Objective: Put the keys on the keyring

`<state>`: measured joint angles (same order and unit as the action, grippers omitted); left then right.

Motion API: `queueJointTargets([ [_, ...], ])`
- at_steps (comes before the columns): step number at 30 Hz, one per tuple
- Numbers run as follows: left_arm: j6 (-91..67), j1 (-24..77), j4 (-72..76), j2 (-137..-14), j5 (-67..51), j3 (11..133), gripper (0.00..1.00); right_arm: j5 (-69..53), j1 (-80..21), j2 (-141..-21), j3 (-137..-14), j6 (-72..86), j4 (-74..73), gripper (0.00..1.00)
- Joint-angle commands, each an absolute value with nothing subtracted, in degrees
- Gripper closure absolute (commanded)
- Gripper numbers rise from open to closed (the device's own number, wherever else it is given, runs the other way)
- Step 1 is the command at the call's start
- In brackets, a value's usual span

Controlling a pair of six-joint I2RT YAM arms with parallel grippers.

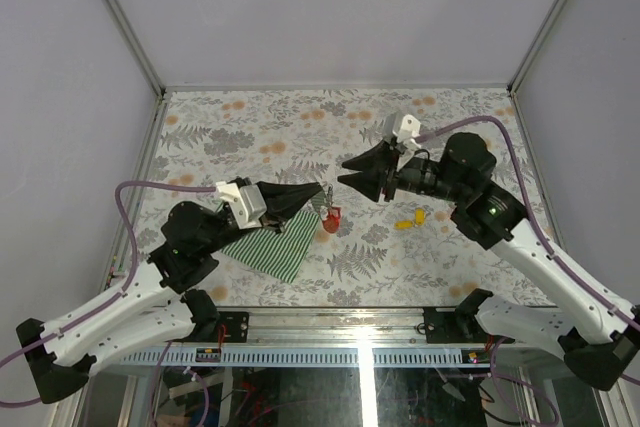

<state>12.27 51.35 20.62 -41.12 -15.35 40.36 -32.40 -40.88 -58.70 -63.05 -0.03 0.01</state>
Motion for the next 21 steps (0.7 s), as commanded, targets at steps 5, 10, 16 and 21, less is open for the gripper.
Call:
queueJointTargets([
  [5, 0.36, 51.33, 30.93, -38.91, -17.50, 36.29, 1.00, -31.39, -40.87, -49.25, -62.37, -5.00, -0.17, 0.56],
  [10, -4.36, 51.33, 34.68, -38.12, -18.10, 33.66, 1.00, -34.73, -40.87, -48.38, -62.17, -1.85, -2.41, 0.51],
  [16, -8.43, 51.35, 36.53, -38.78, -20.19, 33.70, 1.00, -42.36, -40.83, -47.47, -57.93, 0.77, 1.65, 0.51],
  [21, -12.37, 51.33, 40.90, -39.88, -21.75, 32.45, 1.00, -45.69, -40.87, -47.26, -54.89, 3.25, 8.36, 0.50],
])
